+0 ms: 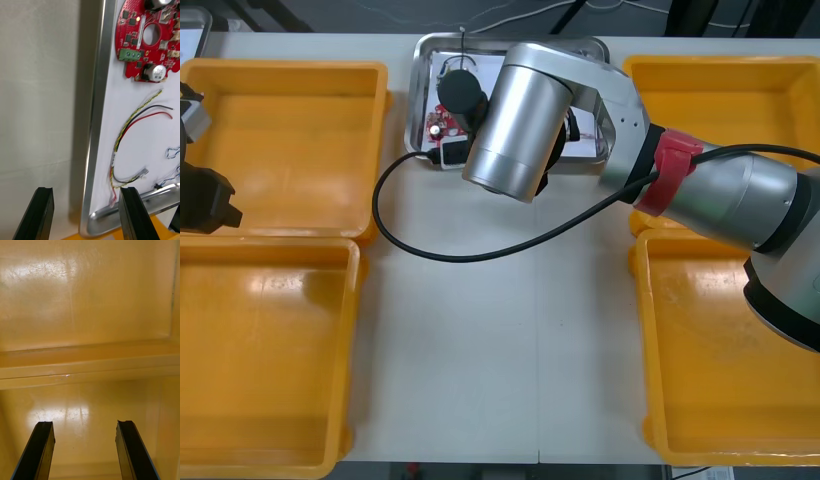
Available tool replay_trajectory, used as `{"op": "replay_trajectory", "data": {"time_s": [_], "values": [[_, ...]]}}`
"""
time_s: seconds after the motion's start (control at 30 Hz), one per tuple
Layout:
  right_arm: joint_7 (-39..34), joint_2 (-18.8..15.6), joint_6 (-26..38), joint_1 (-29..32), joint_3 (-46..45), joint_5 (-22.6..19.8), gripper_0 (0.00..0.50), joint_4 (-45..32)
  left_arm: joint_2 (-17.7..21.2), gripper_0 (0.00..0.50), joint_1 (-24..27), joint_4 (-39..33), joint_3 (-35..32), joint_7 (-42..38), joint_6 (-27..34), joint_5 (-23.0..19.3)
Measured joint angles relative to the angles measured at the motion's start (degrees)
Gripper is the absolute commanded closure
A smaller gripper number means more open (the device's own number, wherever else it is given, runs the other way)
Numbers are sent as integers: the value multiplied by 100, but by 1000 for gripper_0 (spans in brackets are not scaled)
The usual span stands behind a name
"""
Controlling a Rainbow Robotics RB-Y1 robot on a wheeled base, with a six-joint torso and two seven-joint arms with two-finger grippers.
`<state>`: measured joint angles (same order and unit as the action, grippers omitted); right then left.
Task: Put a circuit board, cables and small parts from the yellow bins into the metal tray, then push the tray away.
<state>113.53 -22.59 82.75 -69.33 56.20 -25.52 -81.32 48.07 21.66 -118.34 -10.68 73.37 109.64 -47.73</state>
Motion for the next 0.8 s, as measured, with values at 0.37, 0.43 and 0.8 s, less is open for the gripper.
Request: {"op": "replay_trajectory", "data": {"time_s": [0.37,0.43,0.8], "values": [[-2176,-17,1829,604,-1124,-232,0,-1349,1,19,-2,0,0,0,0,0],[-2513,-66,2078,788,-1259,-233,0,-1632,1,19,-2,-1,0,0,0,0],[-4611,-846,2678,1410,-1500,-819,0,-2862,1,19,-4,-1,-1,0,0,-1]]}}
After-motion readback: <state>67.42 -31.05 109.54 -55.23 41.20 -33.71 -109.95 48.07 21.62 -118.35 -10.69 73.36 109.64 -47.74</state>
